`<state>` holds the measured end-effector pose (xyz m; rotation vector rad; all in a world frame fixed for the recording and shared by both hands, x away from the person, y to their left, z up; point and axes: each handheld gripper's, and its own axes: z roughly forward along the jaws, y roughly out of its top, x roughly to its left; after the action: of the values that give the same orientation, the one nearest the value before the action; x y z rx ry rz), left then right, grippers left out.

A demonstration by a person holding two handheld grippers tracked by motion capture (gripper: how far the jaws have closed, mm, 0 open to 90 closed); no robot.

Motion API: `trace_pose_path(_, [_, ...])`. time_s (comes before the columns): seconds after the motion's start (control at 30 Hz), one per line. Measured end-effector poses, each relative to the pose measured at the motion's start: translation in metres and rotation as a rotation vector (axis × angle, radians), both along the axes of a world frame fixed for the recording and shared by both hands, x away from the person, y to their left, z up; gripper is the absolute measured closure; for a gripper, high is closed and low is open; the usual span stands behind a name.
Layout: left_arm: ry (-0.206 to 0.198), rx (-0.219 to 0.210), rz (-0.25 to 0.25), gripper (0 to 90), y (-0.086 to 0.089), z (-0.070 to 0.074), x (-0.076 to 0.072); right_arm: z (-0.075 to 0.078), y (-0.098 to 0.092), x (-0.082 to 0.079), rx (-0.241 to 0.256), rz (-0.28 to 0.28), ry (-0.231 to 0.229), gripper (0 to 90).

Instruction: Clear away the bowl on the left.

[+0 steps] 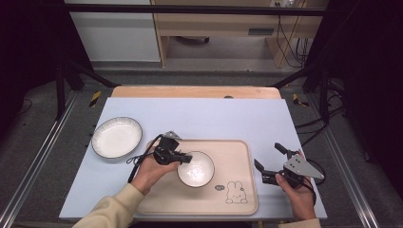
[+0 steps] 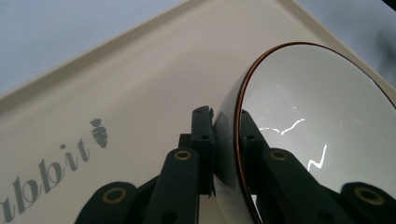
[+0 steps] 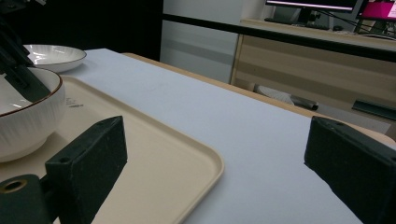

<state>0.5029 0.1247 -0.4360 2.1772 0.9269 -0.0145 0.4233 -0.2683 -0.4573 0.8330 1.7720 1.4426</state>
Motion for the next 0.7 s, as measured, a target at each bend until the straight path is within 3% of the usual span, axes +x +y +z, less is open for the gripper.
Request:
trace_pose_path(0.4, [0.014, 0.021, -0.011, 80.9, 0.0002, -0.0044, 0.001, 0.0, 0.0, 0.0, 0.001, 0.001, 0.002, 5.9])
trace_pose_path(0.7, [0.024, 0.014, 0.002, 81.1, -0.0002, -0.0059, 0.002, -0.0001, 0.0, 0.0, 0.002, 0.001, 0.004, 5.9])
